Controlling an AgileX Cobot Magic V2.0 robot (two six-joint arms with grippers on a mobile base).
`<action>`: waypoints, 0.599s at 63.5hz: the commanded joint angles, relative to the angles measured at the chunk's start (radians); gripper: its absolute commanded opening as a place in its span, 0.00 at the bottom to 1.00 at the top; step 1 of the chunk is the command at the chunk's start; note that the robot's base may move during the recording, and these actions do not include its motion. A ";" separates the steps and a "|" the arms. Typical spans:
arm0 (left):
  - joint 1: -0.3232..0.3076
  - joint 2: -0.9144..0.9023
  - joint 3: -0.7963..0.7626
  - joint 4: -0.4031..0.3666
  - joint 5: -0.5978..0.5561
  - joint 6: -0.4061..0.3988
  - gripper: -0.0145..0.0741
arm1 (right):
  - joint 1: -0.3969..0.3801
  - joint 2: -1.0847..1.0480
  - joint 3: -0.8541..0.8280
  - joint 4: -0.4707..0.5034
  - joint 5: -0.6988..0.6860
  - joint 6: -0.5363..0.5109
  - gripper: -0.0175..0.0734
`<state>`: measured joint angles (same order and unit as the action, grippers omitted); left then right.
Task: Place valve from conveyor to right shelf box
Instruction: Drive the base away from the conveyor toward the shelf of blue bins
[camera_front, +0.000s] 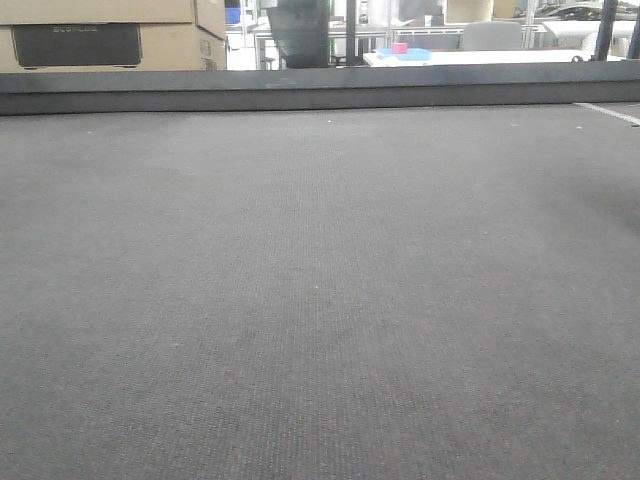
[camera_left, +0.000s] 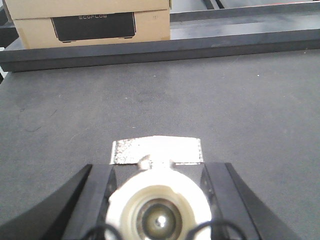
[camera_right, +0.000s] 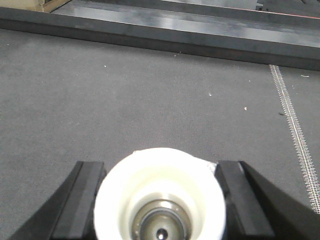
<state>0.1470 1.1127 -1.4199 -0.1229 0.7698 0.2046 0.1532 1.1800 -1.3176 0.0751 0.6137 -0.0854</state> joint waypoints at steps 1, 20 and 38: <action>-0.006 -0.012 -0.014 -0.015 -0.055 -0.007 0.04 | -0.004 -0.016 -0.010 -0.008 -0.072 -0.001 0.02; -0.006 -0.012 -0.014 -0.015 -0.055 -0.007 0.04 | -0.004 -0.016 -0.010 -0.008 -0.072 -0.001 0.02; -0.006 -0.012 -0.014 -0.015 -0.055 -0.007 0.04 | -0.004 -0.016 -0.010 -0.008 -0.072 -0.001 0.02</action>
<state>0.1470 1.1127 -1.4199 -0.1229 0.7683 0.2046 0.1532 1.1800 -1.3176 0.0751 0.6137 -0.0854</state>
